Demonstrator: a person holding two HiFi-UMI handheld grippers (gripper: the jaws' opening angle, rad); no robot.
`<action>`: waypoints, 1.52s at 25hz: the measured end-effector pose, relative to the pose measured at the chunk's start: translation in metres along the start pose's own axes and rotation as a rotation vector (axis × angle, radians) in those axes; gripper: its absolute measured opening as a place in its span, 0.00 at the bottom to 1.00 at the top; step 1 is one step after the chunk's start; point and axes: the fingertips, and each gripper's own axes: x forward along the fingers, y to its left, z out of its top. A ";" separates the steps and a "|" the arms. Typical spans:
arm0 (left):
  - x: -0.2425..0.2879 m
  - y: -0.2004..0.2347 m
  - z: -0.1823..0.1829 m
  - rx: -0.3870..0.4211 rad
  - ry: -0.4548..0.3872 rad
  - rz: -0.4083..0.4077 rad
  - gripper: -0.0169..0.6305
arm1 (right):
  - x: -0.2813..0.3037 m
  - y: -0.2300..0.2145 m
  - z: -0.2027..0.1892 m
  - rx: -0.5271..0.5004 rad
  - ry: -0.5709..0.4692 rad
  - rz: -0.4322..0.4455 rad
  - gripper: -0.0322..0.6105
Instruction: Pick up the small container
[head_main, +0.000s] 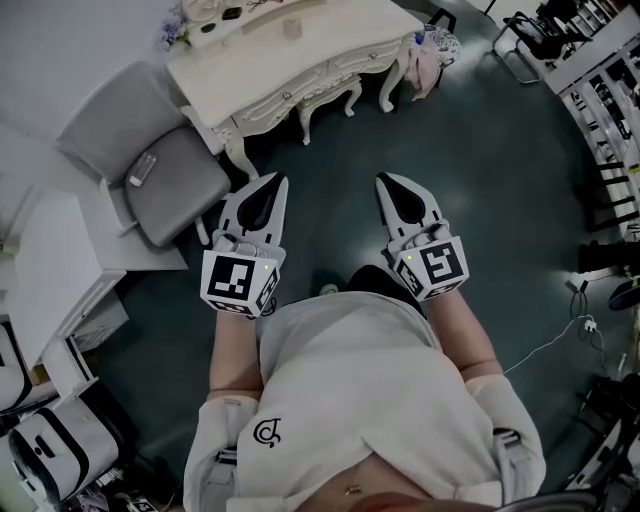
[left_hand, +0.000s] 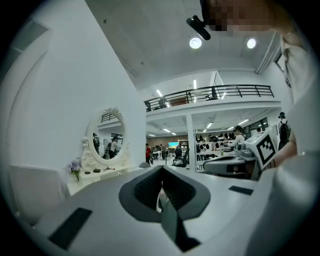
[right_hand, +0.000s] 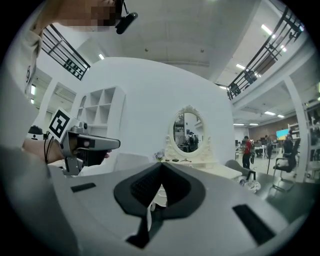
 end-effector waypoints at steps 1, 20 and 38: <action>0.003 0.000 -0.003 -0.004 0.005 0.004 0.05 | 0.002 -0.003 -0.003 0.006 0.005 0.001 0.06; 0.249 0.124 -0.023 -0.051 0.033 0.271 0.05 | 0.254 -0.194 -0.029 0.008 0.011 0.269 0.06; 0.450 0.240 -0.065 -0.044 0.112 0.510 0.05 | 0.460 -0.338 -0.089 -0.015 0.150 0.495 0.06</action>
